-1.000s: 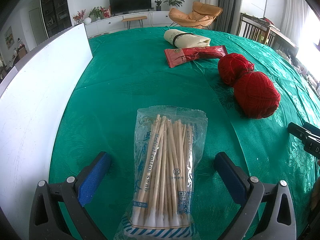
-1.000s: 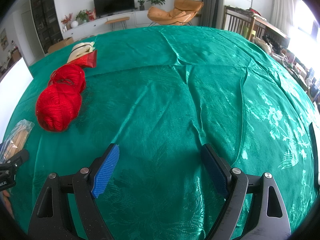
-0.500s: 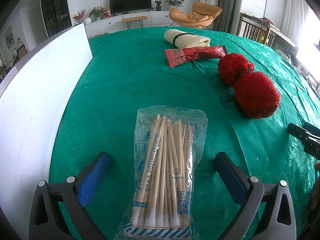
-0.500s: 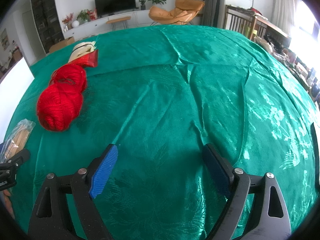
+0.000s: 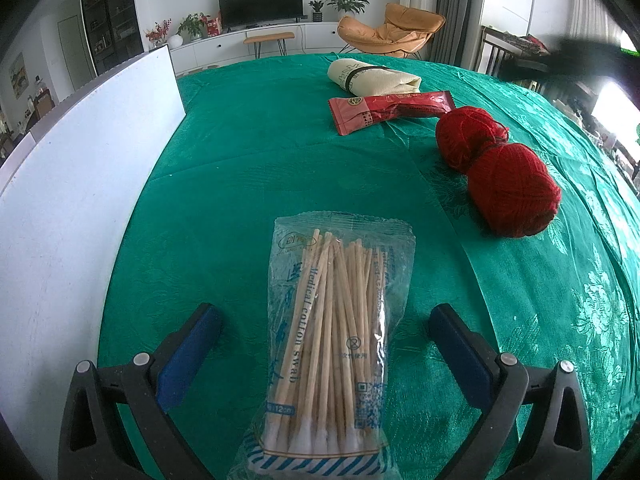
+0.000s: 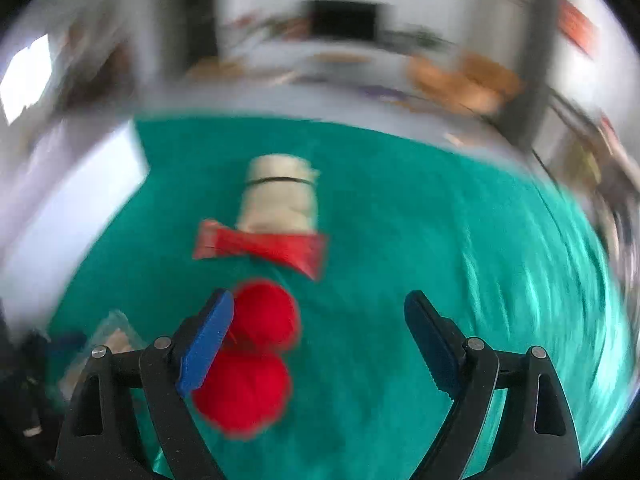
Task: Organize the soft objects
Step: 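Grasp the red snack wrapper with the right tool while the left tool holds the swab bag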
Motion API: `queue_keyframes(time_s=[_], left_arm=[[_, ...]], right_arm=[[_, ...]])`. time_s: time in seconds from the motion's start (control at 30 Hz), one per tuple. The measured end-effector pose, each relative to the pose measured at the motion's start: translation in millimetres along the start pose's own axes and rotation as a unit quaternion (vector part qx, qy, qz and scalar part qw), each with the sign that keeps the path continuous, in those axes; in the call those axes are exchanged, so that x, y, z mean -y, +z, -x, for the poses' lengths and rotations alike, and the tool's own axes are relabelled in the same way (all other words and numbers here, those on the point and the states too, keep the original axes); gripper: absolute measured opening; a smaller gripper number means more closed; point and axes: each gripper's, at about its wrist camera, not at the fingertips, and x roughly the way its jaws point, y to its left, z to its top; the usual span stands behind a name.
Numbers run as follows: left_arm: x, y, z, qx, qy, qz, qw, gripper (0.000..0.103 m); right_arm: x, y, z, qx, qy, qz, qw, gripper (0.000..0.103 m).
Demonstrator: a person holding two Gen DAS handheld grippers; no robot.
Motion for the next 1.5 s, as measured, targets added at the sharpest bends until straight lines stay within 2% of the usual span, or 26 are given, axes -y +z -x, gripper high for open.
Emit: queue_keyframes(time_s=[0.07,0.1,0.2,0.27,0.3,0.33,0.4,0.47,0.6,0.73,0.87,1.0,1.1,1.2,1.23,1.27,1.3,1.33,1.37,1.4,1.47,1.5], left_arm=[[0.1,-0.1,-0.1,0.0,0.0,0.0,1.0,0.103],[0.2,-0.2,-0.2,0.0,0.0,0.0,1.0,0.103],[-0.2,-1.0,1.0,0.0,0.0,0.001,1.0,0.103],[-0.4,-0.5,0.9,0.0,0.0,0.001,1.0,0.103],[-0.2,-0.7,1.2,0.0,0.0,0.002,1.0,0.103],[-0.3,-0.5,1.5,0.0,0.0,0.001,1.0,0.103],[0.2,-0.4,2.3,0.0,0.001,0.002,1.0,0.103],[0.3,0.6,1.7,0.0,0.001,0.002,1.0,0.103],[0.2,0.5,1.9,0.0,0.001,0.002,1.0,0.103],[0.2,0.5,1.9,0.0,0.001,0.002,1.0,0.103],[0.2,0.6,1.9,0.0,0.001,0.002,1.0,0.103],[0.2,0.6,1.8,0.0,0.001,0.002,1.0,0.103],[0.2,0.6,1.8,0.0,0.001,0.002,1.0,0.103],[0.2,0.6,1.7,0.0,0.001,0.002,1.0,0.103],[0.2,0.7,1.8,0.0,0.001,0.002,1.0,0.103],[0.2,0.7,1.9,0.0,0.001,0.002,1.0,0.103],[0.2,0.7,1.7,0.0,0.001,0.002,1.0,0.103],[0.2,0.7,1.8,0.0,0.001,0.002,1.0,0.103],[0.3,0.7,1.9,0.0,0.001,0.002,1.0,0.103],[0.2,0.7,1.6,0.0,0.001,0.002,1.0,0.103],[0.3,0.7,1.7,0.0,0.001,0.002,1.0,0.103],[0.1,0.8,1.8,0.0,0.001,0.002,1.0,0.103]], right_arm=[[-34.7,31.0,-45.1,-0.061,-0.009,0.117,0.991,0.087],[-47.1,38.4,-62.8,-0.082,-0.01,0.151,0.985,0.086],[-70.9,48.8,-102.3,-0.124,-0.016,0.199,0.972,0.086],[-79.0,48.9,-122.3,-0.154,-0.017,0.208,0.966,0.059],[-76.6,53.6,-120.9,-0.153,0.01,0.177,0.972,0.015],[-73.0,55.2,-120.7,-0.163,-0.002,0.157,0.974,0.015],[-65.9,56.0,-107.4,-0.143,-0.01,0.14,0.98,0.014],[-53.7,56.0,-89.4,-0.122,-0.01,0.116,0.986,0.014],[-21.4,46.3,-42.1,-0.083,-0.037,0.064,0.994,0.014],[18.5,33.2,0.1,-0.066,-0.048,0.009,0.997,0.014],[51.1,16.3,34.3,-0.071,-0.04,-0.043,0.996,0.014],[82.0,-17.6,64.4,-0.102,-0.001,-0.097,0.99,0.014],[87.9,-50.5,65.4,-0.173,0.063,-0.141,0.973,0.015],[76.4,-95.9,51.1,-0.244,0.107,-0.175,0.948,0.015],[73.2,-110.3,44.8,-0.254,0.107,-0.19,0.942,0.017],[70.5,-119.4,40.4,-0.252,0.098,-0.196,0.942,0.019],[64.9,-126.5,38.6,-0.237,0.081,-0.196,0.948,0.025],[55.7,-134.9,37.6,-0.208,0.061,-0.189,0.958,0.051],[55.2,-138.7,30.7,-0.192,0.05,-0.185,0.962,0.066],[44.6,-147.8,28.9,-0.161,0.03,-0.179,0.97,0.076],[30.2,-163.9,20.3,-0.14,0.013,-0.176,0.974,0.077],[20.8,-169.2,24.2,-0.098,-0.008,-0.164,0.981,0.08]])
